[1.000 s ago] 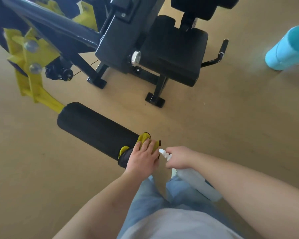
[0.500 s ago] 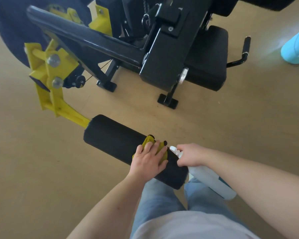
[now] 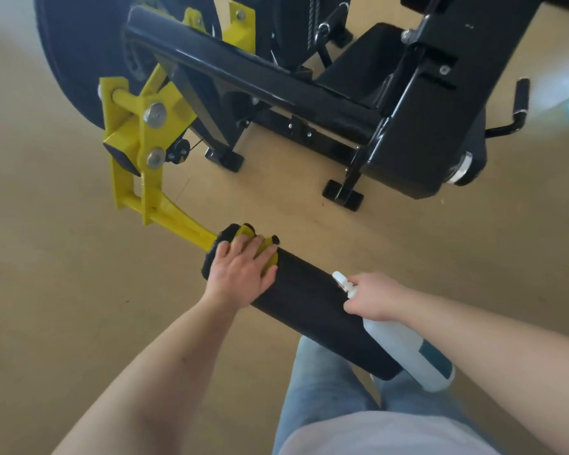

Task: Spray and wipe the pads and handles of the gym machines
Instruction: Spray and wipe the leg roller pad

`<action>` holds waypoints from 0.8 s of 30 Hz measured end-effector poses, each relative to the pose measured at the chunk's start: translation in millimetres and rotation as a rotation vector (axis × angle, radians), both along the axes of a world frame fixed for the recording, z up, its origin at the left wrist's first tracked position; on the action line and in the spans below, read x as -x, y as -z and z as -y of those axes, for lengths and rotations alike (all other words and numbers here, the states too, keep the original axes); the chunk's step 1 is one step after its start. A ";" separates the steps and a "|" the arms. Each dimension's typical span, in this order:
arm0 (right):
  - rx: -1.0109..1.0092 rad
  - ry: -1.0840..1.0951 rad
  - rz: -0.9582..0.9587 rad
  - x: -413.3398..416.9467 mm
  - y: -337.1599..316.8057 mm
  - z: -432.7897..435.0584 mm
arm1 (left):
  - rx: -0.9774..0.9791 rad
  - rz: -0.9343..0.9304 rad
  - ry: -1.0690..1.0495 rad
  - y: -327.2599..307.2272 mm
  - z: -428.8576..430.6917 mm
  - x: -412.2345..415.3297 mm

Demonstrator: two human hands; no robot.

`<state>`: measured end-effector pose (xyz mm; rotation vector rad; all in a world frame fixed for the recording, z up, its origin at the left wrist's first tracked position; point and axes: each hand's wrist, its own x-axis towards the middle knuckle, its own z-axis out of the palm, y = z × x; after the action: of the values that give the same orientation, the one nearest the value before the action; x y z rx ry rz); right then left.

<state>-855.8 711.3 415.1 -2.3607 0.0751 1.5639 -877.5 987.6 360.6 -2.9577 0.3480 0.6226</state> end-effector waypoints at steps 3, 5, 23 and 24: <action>0.016 -0.014 0.013 1.2 1.6 -3.2 | -0.001 0.005 -0.129 0.1 -17.2 -13.5; 0.024 -0.028 -0.004 4.8 -0.3 -4.2 | 0.018 0.004 -0.250 1.3 -19.0 -18.6; -0.096 -0.023 -0.023 24.9 -5.9 23.9 | 0.156 -0.206 -0.206 0.7 99.8 -7.1; -0.104 -0.012 -0.015 27.9 -4.4 28.7 | 0.182 -0.218 -0.174 1.4 112.2 -2.4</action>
<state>-883.7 682.6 419.5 -2.2740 -0.0173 1.5521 -875.1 875.4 359.1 -3.1226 0.1731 0.9897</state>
